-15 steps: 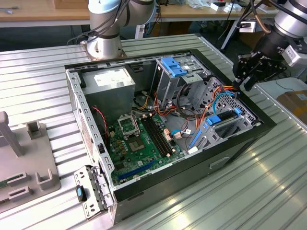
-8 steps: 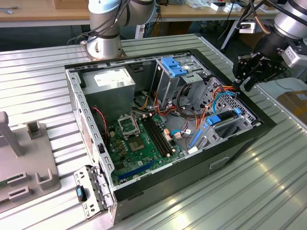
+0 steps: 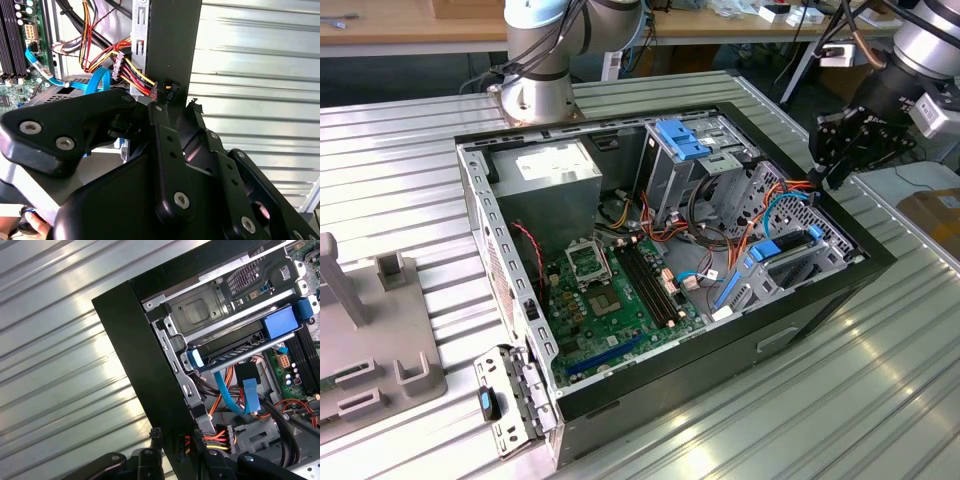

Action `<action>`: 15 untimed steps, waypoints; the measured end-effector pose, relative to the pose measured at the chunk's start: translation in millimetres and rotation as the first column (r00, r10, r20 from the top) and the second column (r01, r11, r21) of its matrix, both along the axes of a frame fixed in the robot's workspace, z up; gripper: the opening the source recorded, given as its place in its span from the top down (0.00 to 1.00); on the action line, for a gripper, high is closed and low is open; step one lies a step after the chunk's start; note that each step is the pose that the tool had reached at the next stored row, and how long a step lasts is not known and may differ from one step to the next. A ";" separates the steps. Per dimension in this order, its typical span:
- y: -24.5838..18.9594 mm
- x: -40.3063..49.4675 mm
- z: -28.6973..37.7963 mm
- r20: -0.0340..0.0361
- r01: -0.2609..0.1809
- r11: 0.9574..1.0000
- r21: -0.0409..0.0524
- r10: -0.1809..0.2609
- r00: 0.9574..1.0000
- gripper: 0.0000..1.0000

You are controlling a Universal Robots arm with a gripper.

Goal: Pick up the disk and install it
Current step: 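Insert the first disk wire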

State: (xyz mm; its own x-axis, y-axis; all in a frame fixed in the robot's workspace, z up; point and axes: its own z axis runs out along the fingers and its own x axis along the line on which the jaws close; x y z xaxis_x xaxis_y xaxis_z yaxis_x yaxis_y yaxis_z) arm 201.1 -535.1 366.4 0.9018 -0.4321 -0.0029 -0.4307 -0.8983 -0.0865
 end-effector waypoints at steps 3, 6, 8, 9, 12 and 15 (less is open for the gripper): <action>0.0 0.0 0.2 0.000 0.000 1.000 0.000 0.000 1.000 0.66; 0.0 0.0 0.3 0.000 0.000 1.000 0.000 0.000 1.000 0.73; 0.0 0.0 0.3 0.000 0.000 1.000 0.000 0.000 1.000 0.73; 0.0 0.0 0.4 0.000 0.000 1.000 0.000 0.000 1.000 0.73; 0.0 0.0 0.4 0.000 0.000 1.000 0.000 0.000 1.000 0.73; -0.6 0.0 0.7 0.000 0.000 1.000 -0.001 0.000 1.000 0.73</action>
State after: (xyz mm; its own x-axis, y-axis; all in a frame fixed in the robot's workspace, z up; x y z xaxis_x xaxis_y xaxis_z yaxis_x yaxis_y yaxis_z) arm 201.1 -535.7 367.1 0.9019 -0.4320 -0.0026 -0.4306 -0.8984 -0.0860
